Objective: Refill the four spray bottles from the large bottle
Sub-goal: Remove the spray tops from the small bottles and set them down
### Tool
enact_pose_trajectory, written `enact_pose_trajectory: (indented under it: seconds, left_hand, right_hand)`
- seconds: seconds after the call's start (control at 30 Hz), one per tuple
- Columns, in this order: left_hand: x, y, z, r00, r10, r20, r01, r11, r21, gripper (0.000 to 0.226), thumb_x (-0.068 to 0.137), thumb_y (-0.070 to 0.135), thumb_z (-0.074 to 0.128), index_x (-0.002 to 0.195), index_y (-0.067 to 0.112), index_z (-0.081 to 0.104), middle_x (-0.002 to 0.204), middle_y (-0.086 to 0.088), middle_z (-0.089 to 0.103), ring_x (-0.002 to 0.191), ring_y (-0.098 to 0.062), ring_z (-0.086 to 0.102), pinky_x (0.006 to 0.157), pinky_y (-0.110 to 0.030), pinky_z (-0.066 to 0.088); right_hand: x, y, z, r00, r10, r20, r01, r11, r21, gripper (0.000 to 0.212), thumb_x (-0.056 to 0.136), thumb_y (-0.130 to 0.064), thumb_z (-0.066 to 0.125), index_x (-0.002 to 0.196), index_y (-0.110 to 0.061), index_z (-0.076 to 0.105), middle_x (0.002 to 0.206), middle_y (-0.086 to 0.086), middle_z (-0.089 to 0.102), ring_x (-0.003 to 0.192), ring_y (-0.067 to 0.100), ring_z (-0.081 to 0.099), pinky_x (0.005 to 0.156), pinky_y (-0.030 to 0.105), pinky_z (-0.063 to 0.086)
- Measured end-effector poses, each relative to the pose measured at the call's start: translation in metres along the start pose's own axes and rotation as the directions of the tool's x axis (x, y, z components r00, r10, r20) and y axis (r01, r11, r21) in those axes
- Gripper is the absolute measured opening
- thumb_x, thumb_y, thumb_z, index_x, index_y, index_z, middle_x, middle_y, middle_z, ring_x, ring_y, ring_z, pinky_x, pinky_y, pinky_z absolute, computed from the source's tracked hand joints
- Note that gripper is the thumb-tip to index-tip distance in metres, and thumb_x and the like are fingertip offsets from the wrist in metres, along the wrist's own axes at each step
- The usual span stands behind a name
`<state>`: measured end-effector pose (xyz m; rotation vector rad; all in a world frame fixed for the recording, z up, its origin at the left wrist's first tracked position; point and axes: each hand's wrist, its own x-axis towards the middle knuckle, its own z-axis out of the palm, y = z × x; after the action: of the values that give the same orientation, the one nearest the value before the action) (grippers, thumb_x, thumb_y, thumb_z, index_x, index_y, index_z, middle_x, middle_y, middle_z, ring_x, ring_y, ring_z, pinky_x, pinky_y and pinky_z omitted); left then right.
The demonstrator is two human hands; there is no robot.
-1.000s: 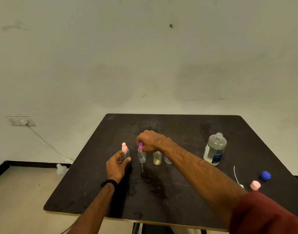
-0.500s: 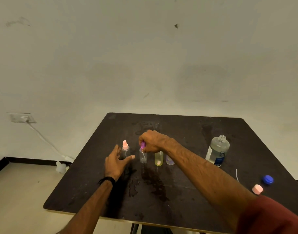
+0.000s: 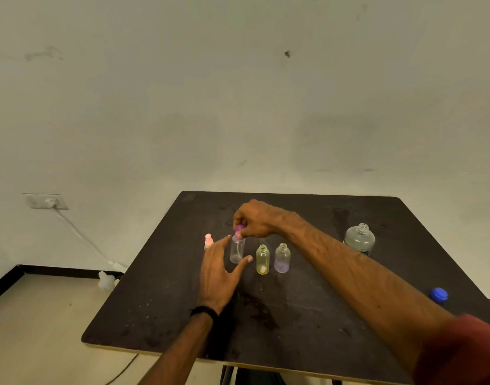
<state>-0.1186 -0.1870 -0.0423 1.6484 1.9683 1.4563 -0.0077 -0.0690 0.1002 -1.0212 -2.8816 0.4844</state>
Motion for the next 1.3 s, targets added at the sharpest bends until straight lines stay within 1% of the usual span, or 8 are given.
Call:
enact_pose_trajectory:
  seconds: [0.23, 0.43, 0.6, 0.67, 0.97, 1.1, 1.2, 1.3]
  left_hand:
    - [0.007, 0.023, 0.011, 0.987, -0.123, -0.105, 0.121, 0.992, -0.024, 0.037, 0.088, 0.047, 0.070, 0.115, 0.022, 0.068, 0.078, 0.007, 0.061, 0.066, -0.003, 0.055, 0.067, -0.026, 0.046]
    - [0.015, 0.025, 0.012, 0.983, -0.113, -0.147, 0.117, 0.993, 0.018, 0.036, 0.085, 0.044, 0.074, 0.103, 0.013, 0.071, 0.073, 0.006, 0.061, 0.061, -0.006, 0.054, 0.065, -0.030, 0.050]
    - [0.017, 0.027, 0.009, 0.980, -0.116, -0.164, 0.112, 0.993, -0.030, 0.034, 0.084, 0.041, 0.077, 0.103, 0.013, 0.072, 0.071, 0.004, 0.061, 0.060, -0.004, 0.053, 0.061, -0.016, 0.044]
    - [0.018, 0.024, 0.009, 0.981, -0.123, -0.149, 0.118, 0.992, -0.043, 0.032, 0.083, 0.041, 0.078, 0.099, 0.014, 0.071, 0.072, 0.001, 0.063, 0.063, -0.008, 0.056, 0.063, -0.023, 0.049]
    - [0.006, 0.016, 0.010, 0.995, -0.100, -0.019, 0.096, 0.985, -0.147, 0.030, 0.085, 0.046, 0.073, 0.109, 0.027, 0.070, 0.090, 0.015, 0.070, 0.084, 0.003, 0.065, 0.073, -0.018, 0.051]
    - [0.006, 0.011, 0.012, 0.989, -0.139, -0.053, 0.128, 0.976, -0.179, 0.030, 0.086, 0.043, 0.075, 0.109, 0.024, 0.072, 0.091, 0.006, 0.074, 0.085, -0.010, 0.069, 0.079, -0.030, 0.057]
    - [0.009, 0.010, 0.013, 0.989, -0.127, -0.074, 0.117, 0.984, -0.135, 0.030, 0.086, 0.044, 0.075, 0.102, 0.018, 0.071, 0.087, 0.000, 0.072, 0.082, -0.017, 0.068, 0.077, -0.034, 0.057]
    - [0.008, 0.007, 0.015, 0.991, -0.122, -0.055, 0.114, 0.984, -0.134, 0.033, 0.085, 0.046, 0.075, 0.105, 0.019, 0.071, 0.088, 0.002, 0.072, 0.082, -0.014, 0.068, 0.077, -0.033, 0.058]
  right_hand:
    - [-0.007, -0.009, -0.011, 1.000, 0.009, -0.010, -0.009, 0.999, 0.041, 0.025, 0.080, -0.033, 0.077, 0.096, -0.016, 0.068, 0.087, -0.004, 0.065, 0.085, 0.016, 0.063, 0.079, 0.033, 0.055]
    - [-0.004, -0.017, -0.003, 0.988, 0.149, -0.034, -0.152, 0.986, -0.071, 0.053, 0.084, -0.059, 0.064, 0.092, -0.006, 0.064, 0.083, 0.009, 0.067, 0.078, 0.023, 0.064, 0.073, 0.036, 0.055]
    - [0.001, -0.025, -0.001, 0.990, 0.135, -0.040, -0.138, 0.986, -0.095, 0.037, 0.090, -0.047, 0.062, 0.093, -0.010, 0.058, 0.072, 0.000, 0.052, 0.074, 0.018, 0.056, 0.067, 0.029, 0.046]
    - [0.000, -0.028, -0.001, 0.994, 0.113, -0.013, -0.113, 0.984, -0.136, 0.032, 0.093, -0.043, 0.061, 0.091, -0.011, 0.055, 0.071, 0.000, 0.051, 0.073, 0.017, 0.055, 0.065, 0.029, 0.044]
    - [-0.004, -0.019, -0.004, 0.989, 0.030, 0.145, -0.009, 0.990, -0.141, 0.016, 0.084, -0.024, 0.074, 0.093, -0.018, 0.062, 0.099, 0.002, 0.063, 0.090, 0.020, 0.061, 0.076, 0.031, 0.051]
    - [-0.002, -0.017, -0.005, 0.994, 0.047, 0.096, -0.032, 0.988, -0.152, 0.053, 0.079, -0.040, 0.077, 0.121, -0.017, 0.055, 0.116, 0.004, 0.058, 0.099, 0.022, 0.058, 0.087, 0.036, 0.052]
    - [-0.003, -0.020, -0.003, 0.995, 0.097, -0.025, -0.100, 0.948, -0.302, 0.051, 0.086, -0.063, 0.059, 0.077, -0.014, 0.049, 0.075, 0.003, 0.053, 0.066, 0.015, 0.051, 0.067, 0.031, 0.047]
    - [-0.002, -0.023, -0.001, 0.993, 0.115, 0.039, -0.099, 0.951, -0.294, 0.029, 0.091, -0.039, 0.065, 0.083, -0.013, 0.055, 0.082, 0.004, 0.060, 0.076, 0.018, 0.057, 0.068, 0.029, 0.045]
